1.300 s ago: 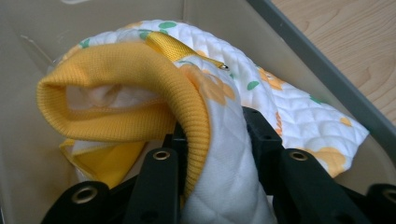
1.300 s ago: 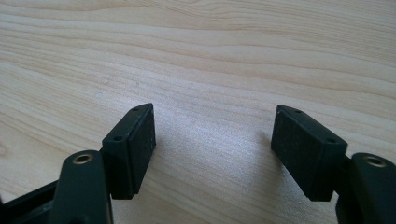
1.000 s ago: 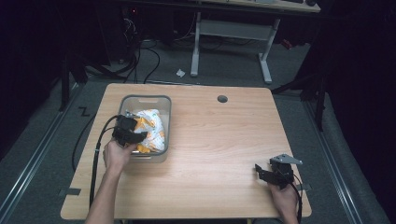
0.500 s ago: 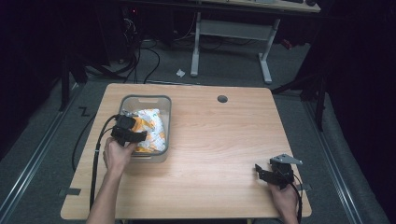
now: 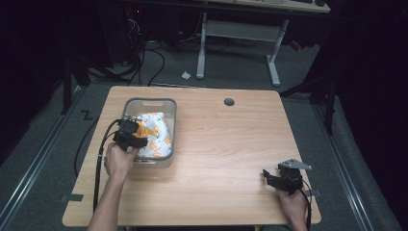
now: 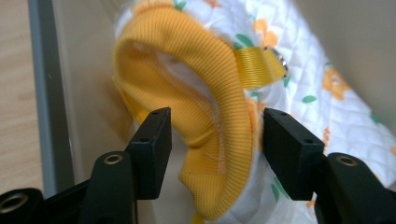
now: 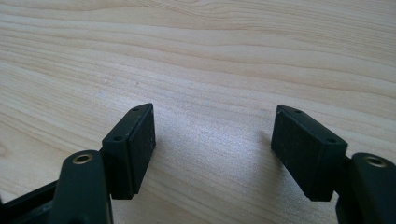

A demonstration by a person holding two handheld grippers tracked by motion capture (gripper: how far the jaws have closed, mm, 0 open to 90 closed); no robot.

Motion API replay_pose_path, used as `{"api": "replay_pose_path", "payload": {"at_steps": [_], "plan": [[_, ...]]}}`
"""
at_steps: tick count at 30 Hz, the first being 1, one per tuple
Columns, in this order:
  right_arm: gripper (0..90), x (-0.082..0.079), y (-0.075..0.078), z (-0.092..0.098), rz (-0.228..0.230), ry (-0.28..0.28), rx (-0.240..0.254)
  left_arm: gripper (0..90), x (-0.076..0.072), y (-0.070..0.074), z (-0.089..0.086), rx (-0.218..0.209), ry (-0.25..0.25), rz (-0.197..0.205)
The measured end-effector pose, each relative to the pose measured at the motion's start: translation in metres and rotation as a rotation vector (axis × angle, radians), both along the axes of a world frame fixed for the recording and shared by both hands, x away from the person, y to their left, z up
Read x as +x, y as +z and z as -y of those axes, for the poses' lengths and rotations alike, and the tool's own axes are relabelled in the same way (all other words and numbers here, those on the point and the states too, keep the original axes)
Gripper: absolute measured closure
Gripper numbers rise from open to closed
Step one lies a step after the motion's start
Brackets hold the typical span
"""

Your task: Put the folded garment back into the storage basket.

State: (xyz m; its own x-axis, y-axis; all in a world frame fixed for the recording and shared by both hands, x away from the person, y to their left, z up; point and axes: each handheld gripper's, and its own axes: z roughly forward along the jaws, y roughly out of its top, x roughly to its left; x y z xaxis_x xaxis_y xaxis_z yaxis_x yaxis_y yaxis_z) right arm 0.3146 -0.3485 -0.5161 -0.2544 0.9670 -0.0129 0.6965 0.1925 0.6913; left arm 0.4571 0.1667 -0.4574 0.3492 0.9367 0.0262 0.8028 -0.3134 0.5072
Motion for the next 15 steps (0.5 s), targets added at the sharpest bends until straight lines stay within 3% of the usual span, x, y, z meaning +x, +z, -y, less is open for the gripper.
{"api": "replay_pose_path", "payload": {"at_steps": [4, 15], "plan": [[31.0, 0.0, 0.0, 0.0, 0.0, -0.001, 0.0, 43.2, -0.001, 0.002, -0.001, -0.011, 0.02, 0.024], [31.0, 0.0, 0.0, 0.0, 0.0, -0.001, 0.0, 39.1, -0.021, 0.022, 0.002, -0.142, -0.025, 0.164]]}}
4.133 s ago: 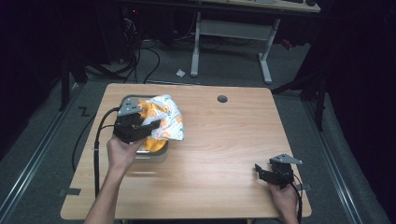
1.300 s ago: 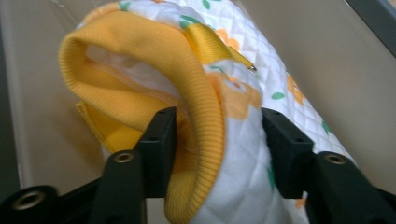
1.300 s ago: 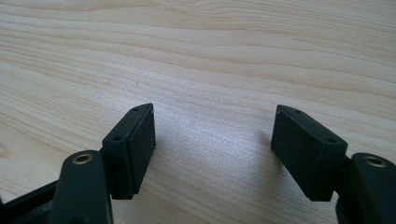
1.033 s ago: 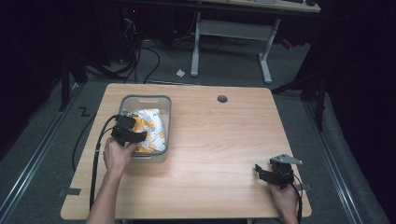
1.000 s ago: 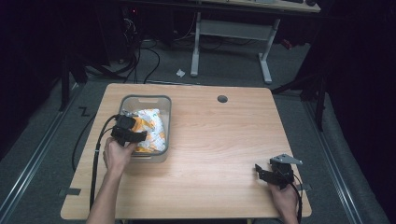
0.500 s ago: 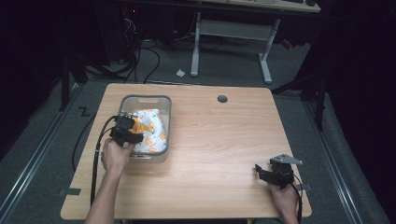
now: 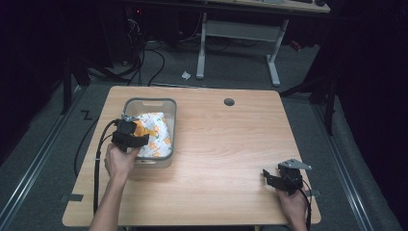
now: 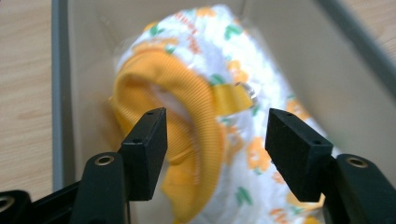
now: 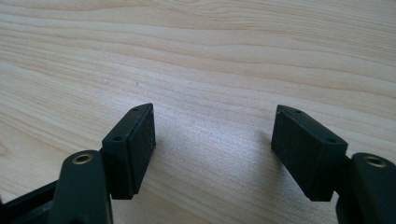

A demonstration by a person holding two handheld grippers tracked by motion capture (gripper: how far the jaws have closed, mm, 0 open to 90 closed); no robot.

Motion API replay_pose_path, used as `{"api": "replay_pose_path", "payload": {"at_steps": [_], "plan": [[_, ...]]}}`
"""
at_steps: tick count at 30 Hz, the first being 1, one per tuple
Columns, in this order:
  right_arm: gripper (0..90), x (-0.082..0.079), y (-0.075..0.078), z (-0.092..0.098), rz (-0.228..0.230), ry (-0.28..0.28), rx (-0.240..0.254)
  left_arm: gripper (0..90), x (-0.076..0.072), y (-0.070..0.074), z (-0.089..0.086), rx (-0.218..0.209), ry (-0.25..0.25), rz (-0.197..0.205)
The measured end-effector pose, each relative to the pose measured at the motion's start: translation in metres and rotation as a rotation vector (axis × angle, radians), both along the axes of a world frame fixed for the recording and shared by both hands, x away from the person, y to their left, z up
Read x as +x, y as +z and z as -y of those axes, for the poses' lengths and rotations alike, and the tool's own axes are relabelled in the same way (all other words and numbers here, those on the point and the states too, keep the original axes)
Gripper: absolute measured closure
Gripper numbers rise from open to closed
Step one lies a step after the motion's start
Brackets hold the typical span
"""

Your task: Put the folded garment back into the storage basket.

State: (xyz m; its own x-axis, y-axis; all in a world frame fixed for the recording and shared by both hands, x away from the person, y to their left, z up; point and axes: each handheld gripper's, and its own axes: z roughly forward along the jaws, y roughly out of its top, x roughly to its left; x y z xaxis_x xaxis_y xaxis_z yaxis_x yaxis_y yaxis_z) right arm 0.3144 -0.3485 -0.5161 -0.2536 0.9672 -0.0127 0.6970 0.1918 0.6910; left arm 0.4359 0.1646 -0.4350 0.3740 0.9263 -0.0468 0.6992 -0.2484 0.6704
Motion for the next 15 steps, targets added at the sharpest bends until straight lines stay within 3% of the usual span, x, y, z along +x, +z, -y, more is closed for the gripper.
{"api": "replay_pose_path", "payload": {"at_steps": [8, 15], "plan": [[31.0, 0.0, 0.0, 0.0, 0.001, 0.002, -0.001, 38.3, -0.016, 0.013, 0.013, -0.056, -0.048, 0.06], [31.0, 0.0, 0.0, 0.0, 0.001, 0.001, -0.001, 37.4, -0.029, 0.022, 0.023, -0.098, -0.098, 0.087]]}}
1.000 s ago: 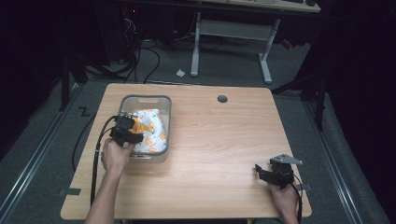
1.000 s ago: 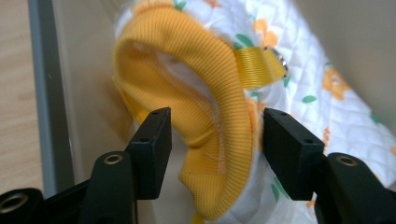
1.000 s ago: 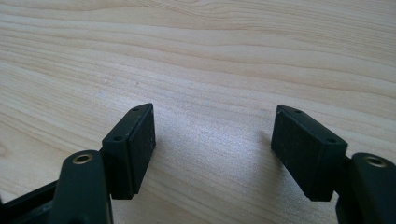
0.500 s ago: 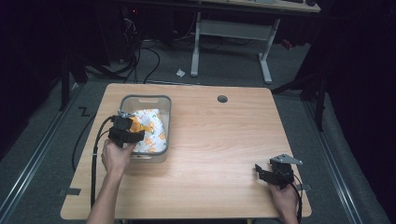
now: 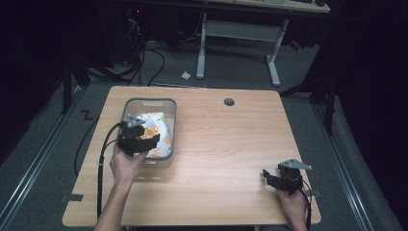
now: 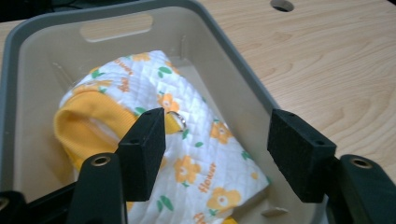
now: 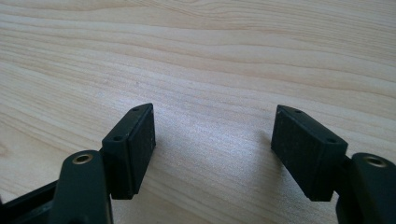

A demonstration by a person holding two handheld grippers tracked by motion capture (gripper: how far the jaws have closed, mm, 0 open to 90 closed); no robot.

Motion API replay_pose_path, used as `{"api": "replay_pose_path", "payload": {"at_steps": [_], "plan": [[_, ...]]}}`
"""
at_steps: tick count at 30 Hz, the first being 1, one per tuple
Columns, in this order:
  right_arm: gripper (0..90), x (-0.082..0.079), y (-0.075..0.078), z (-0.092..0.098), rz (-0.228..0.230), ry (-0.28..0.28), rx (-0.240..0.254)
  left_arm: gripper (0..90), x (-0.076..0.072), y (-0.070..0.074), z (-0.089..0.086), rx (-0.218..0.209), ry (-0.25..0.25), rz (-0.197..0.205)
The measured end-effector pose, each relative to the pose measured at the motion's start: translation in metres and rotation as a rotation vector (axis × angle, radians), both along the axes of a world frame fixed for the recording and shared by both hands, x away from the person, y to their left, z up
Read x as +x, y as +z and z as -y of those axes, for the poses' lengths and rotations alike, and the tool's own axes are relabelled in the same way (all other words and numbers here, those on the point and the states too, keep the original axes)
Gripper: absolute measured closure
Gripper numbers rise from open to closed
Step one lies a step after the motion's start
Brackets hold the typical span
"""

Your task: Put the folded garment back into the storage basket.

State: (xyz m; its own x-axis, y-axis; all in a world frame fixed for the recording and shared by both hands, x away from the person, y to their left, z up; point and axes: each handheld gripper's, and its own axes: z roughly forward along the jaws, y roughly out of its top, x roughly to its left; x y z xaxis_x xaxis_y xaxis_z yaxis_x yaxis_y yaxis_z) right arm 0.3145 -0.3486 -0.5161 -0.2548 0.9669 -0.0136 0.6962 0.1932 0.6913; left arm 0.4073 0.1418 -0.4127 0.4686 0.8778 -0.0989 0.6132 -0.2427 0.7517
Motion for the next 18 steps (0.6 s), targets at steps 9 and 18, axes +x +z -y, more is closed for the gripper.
{"api": "replay_pose_path", "payload": {"at_steps": [9, 18], "plan": [[30.9, 0.0, 0.0, 0.0, 0.0, 0.0, 0.0, 36.1, -0.012, 0.004, 0.009, -0.021, -0.036, 0.04], [31.0, 0.0, 0.0, 0.0, 0.0, 0.0, 0.0, 34.9, -0.021, 0.008, 0.014, -0.042, -0.062, 0.052]]}}
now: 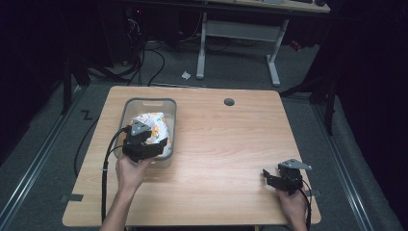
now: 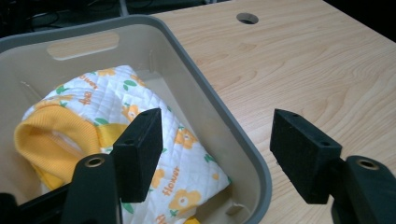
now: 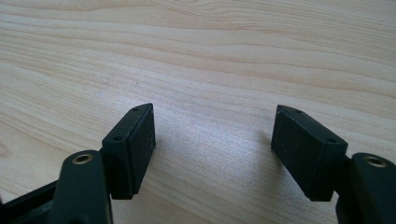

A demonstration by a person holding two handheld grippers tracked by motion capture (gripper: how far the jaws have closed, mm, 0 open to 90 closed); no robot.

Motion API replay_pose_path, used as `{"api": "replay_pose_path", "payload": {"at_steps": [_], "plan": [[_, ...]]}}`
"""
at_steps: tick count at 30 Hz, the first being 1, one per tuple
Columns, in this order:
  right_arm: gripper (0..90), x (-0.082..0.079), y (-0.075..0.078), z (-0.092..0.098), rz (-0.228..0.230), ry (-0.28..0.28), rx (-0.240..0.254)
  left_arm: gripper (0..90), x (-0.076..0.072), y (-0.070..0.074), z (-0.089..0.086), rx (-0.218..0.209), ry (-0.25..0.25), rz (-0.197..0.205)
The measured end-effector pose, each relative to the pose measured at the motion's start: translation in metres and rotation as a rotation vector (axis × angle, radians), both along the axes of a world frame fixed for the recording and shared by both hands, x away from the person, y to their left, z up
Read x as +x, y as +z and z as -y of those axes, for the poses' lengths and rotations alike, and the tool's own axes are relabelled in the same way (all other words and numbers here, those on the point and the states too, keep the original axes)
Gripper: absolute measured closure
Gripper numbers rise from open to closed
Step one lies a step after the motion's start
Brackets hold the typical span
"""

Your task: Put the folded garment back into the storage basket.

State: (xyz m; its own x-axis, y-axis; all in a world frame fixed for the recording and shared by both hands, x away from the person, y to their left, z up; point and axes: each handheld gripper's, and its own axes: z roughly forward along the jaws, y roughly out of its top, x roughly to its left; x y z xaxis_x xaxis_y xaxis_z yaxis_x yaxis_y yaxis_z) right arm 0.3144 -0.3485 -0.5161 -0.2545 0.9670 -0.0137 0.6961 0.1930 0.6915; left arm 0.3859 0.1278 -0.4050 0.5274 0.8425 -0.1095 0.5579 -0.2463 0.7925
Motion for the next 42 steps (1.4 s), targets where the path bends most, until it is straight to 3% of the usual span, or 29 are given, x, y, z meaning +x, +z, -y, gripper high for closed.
{"api": "replay_pose_path", "payload": {"at_steps": [17, 42], "plan": [[31.0, 0.0, 0.0, 0.0, 0.0, 0.0, 0.0, 34.1, -0.015, 0.002, 0.016, -0.032, -0.06, 0.014], [30.9, 0.0, 0.0, 0.0, 0.0, -0.001, 0.0, 33.2, -0.029, -0.007, 0.036, -0.068, -0.129, 0.017]]}}
